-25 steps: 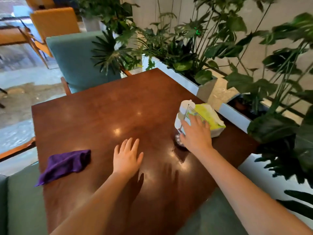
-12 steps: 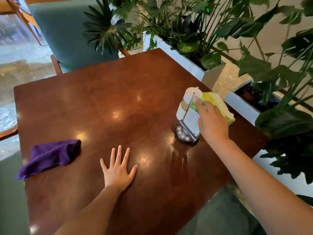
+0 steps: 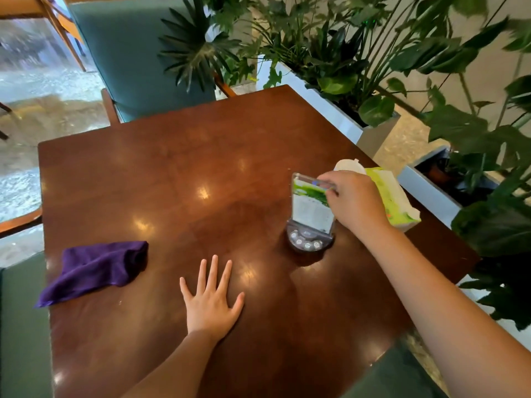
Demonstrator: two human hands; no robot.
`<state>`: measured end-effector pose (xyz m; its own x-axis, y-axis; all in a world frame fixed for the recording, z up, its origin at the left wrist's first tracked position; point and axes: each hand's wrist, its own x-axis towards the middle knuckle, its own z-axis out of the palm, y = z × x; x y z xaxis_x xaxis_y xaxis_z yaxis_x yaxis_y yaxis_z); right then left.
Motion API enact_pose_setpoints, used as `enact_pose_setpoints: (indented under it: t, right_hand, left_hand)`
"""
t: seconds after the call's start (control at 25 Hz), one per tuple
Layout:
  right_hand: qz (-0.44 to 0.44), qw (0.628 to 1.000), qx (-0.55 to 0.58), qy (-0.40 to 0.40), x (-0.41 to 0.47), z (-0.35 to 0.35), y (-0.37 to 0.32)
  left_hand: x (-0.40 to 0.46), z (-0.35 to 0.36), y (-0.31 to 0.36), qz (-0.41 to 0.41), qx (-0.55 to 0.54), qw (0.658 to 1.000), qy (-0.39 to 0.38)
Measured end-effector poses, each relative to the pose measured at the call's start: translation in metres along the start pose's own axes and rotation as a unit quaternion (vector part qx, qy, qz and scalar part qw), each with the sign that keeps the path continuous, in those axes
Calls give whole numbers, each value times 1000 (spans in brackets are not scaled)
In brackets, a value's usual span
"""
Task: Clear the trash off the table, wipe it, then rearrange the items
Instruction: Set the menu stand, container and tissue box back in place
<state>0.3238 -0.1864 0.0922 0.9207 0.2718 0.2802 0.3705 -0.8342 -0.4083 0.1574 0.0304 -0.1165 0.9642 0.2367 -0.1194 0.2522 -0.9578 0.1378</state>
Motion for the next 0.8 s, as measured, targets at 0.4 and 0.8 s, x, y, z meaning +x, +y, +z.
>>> enact_pose_setpoints:
  t: [0.4, 0.8]
  right_hand:
    - [-103, 992, -33, -66, 58, 40, -50]
    - [-128, 977, 62, -157, 109, 65, -61]
  left_hand:
    - [1, -1, -2, 6, 0, 1000, -9]
    - [2, 1, -3, 7, -15, 1000, 10]
